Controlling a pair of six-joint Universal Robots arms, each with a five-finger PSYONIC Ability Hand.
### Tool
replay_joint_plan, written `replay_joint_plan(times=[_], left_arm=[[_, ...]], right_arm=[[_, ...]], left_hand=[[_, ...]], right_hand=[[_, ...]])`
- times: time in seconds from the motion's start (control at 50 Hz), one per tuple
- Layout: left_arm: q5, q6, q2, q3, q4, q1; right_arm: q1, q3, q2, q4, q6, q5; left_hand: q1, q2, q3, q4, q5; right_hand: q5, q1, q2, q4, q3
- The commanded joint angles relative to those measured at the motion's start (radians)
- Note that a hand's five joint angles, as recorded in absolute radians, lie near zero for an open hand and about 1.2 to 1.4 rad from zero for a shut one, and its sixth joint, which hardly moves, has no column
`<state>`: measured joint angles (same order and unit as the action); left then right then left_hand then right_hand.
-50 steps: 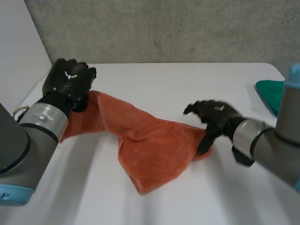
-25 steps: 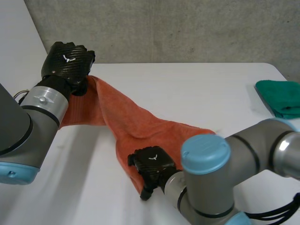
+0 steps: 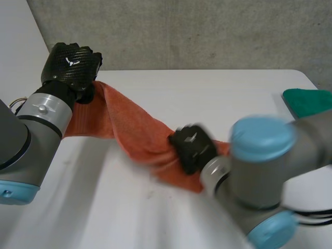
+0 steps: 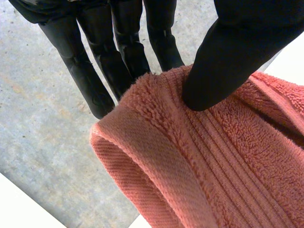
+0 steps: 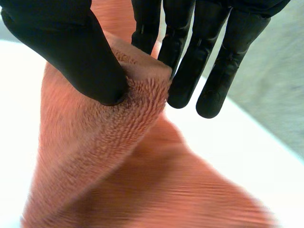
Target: Fold the laundry.
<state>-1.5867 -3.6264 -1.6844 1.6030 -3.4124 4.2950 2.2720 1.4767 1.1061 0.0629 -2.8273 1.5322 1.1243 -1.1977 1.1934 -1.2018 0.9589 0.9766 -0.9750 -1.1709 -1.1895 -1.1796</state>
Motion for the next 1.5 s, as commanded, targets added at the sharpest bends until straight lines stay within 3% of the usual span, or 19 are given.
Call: replay_joint_plan(times=[0.02, 0.1, 0.18, 0.28, 0.38, 0.52, 0.6, 0.66, 0.78, 0.88, 0.98, 1.1, 1.14, 1.16, 1.22, 1.24, 1.28, 1.5], left_arm=[[-0.001, -0.005, 0.008, 0.015, 0.059, -0.001], [-0.001, -0.005, -0.001, 0.015, 0.172, -0.004], [0.002, -0.003, -0.044, 0.017, 0.287, -0.015], [0.001, 0.008, -0.15, -0.029, 0.249, -0.053], [-0.003, -0.008, -0.264, -0.15, 0.078, -0.07], [-0.001, -0.015, -0.305, -0.356, -0.29, -0.046], [-0.01, -0.028, -0.288, -0.396, -0.499, -0.031], [-0.007, -0.028, -0.259, -0.376, -0.553, -0.037], [-0.001, -0.029, -0.251, -0.252, -0.518, -0.041], [-0.003, -0.032, -0.248, -0.066, -0.447, -0.046], [-0.006, -0.043, -0.256, 0.101, -0.306, -0.069], [-0.013, -0.054, -0.261, 0.184, -0.083, -0.106], [-0.013, -0.046, -0.255, 0.186, -0.03, -0.118], [-0.015, -0.041, -0.245, 0.186, 0.007, -0.121], [-0.015, -0.041, -0.193, 0.181, 0.053, -0.121], [-0.013, -0.041, -0.173, 0.181, 0.061, -0.121], [-0.01, -0.038, -0.121, 0.179, 0.068, -0.118], [0.007, -0.043, -0.009, 0.121, 0.071, -0.083]], right_arm=[[-0.224, -0.117, 0.196, -0.332, 0.384, -0.047], [-0.282, -0.194, 0.196, -0.461, 0.509, -0.047], [-0.302, -0.239, 0.19, -0.544, 0.526, -0.059], [-0.295, -0.259, 0.114, -0.493, 0.523, -0.06], [-0.292, -0.305, 0.035, -0.26, 0.522, -0.049], [-0.299, -0.444, -0.017, 0.301, 0.591, -0.052], [-0.296, -0.492, -0.011, 0.481, 0.603, -0.075], [-0.302, -0.509, -0.005, 0.5, 0.595, -0.136], [-0.305, -0.461, 0.005, 0.427, 0.559, -0.214], [-0.365, -0.382, 0.008, 0.183, 0.556, -0.294], [-0.408, -0.277, -0.008, -0.179, 0.595, -0.383], [-0.431, -0.098, -0.022, -0.402, 0.868, -0.428], [-0.448, -0.055, -0.015, -0.4, 0.939, -0.423], [-0.453, -0.041, -0.014, -0.394, 0.95, -0.422], [-0.456, 0.007, -0.011, -0.358, 0.928, -0.422], [-0.457, 0.025, -0.002, -0.324, 0.881, -0.419], [-0.459, 0.039, 0.02, -0.299, 0.809, -0.415], [-0.542, 0.166, 0.187, -0.172, 0.113, -0.425]], left_hand=[[0.272, -0.199, 0.203, -0.194, 0.263], [0.272, -0.199, 0.203, -0.194, 0.263], [0.272, -0.199, 0.203, -0.194, 0.263], [0.272, -0.199, 0.203, -0.194, 0.263], [0.272, -0.199, 0.203, -0.194, 0.263], [0.272, -0.199, 0.203, -0.194, 0.263], [0.272, -0.199, 0.203, -0.194, 0.263], [0.272, -0.199, 0.203, -0.194, 0.263], [0.272, -0.199, 0.203, -0.194, 0.263], [0.272, -0.199, 0.203, -0.194, 0.263], [0.272, -0.199, 0.203, -0.194, 0.263], [0.272, -0.199, 0.203, -0.194, 0.263], [0.124, -0.05, 0.054, -0.046, 0.114], [-0.06, 0.134, -0.13, 0.138, -0.07], [-0.452, 0.525, -0.521, 0.529, -0.461], [-0.523, 0.596, -0.592, 0.6, -0.532], [-0.664, 0.737, -0.733, 0.741, -0.673], [-0.79, 0.864, -0.859, 0.868, -0.8]], right_hand=[[0.245, -0.421, -0.225, -0.207, -0.217], [0.245, -0.421, -0.225, -0.207, -0.217], [0.245, -0.421, -0.225, -0.207, -0.217], [0.245, -0.421, -0.225, -0.207, -0.217], [0.245, -0.421, -0.225, -0.207, -0.217], [0.245, -0.421, -0.225, -0.207, -0.217], [0.245, -0.421, -0.225, -0.207, -0.217], [0.245, -0.421, -0.225, -0.207, -0.217], [0.245, -0.421, -0.225, -0.207, -0.217], [0.245, -0.421, -0.225, -0.207, -0.217], [0.245, -0.421, -0.225, -0.207, -0.217], [0.245, -0.421, -0.225, -0.207, -0.217], [0.245, -0.421, -0.225, -0.207, -0.217], [0.245, -0.421, -0.225, -0.207, -0.217], [-0.295, 0.119, 0.315, 0.334, 0.324], [-0.599, 0.423, 0.619, 0.638, 0.628], [-0.751, 0.575, 0.771, 0.79, 0.78], [-0.79, 0.614, 0.81, 0.829, 0.819]])
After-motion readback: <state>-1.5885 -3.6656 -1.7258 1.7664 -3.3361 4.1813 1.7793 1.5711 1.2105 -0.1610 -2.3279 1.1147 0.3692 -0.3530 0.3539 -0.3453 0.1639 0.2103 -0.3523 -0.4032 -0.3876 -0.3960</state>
